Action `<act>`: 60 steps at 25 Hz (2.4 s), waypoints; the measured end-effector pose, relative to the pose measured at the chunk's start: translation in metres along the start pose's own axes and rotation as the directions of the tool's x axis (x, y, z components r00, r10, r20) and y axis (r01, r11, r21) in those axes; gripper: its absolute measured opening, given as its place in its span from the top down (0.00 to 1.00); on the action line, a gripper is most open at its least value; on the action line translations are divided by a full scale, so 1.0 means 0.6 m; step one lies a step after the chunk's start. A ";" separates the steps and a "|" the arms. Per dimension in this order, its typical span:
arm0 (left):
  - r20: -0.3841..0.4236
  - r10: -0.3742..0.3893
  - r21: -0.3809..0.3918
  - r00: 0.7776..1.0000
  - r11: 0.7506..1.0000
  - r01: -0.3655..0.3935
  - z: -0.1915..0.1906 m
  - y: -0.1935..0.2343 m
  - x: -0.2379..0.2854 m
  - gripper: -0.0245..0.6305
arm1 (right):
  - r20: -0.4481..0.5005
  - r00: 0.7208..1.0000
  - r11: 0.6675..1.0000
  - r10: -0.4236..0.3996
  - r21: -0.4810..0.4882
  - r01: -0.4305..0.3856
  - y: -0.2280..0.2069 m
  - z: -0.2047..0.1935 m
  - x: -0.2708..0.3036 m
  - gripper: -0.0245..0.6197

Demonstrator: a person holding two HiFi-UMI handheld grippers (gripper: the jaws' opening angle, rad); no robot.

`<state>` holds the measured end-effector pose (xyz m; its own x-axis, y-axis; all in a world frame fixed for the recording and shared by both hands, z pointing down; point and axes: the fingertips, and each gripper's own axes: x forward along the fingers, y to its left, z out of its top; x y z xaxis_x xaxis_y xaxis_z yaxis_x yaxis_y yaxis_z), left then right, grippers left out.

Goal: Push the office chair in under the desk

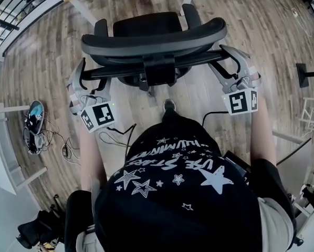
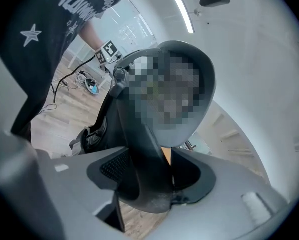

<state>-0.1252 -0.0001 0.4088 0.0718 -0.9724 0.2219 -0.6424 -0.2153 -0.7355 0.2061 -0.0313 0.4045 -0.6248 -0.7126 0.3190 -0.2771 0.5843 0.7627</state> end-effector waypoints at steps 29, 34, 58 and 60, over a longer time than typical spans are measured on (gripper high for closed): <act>-0.124 0.062 0.109 0.990 0.993 -0.049 -0.017 0.046 0.186 0.37 | 0.046 0.998 0.999 -0.052 0.008 0.051 -0.142 -0.072 0.201 0.52; -0.114 0.067 0.105 0.991 0.993 -0.055 -0.033 0.081 0.230 0.37 | 0.042 0.998 0.999 -0.052 0.013 0.051 -0.156 -0.065 0.250 0.53; 0.004 0.042 0.139 0.999 0.989 -0.042 -0.118 0.244 0.514 0.37 | -0.081 0.992 0.994 -0.093 0.045 0.097 -0.258 -0.062 0.525 0.53; 0.009 0.042 0.142 0.999 0.989 -0.043 -0.127 0.255 0.535 0.37 | -0.078 0.992 0.994 -0.096 0.047 0.100 -0.262 -0.062 0.547 0.53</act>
<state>-0.2588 -0.3382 0.4162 0.0514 -0.9813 0.1855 -0.5300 -0.1842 -0.8278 0.0720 -0.3714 0.4100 -0.5363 -0.7937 0.2870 -0.3720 0.5275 0.7638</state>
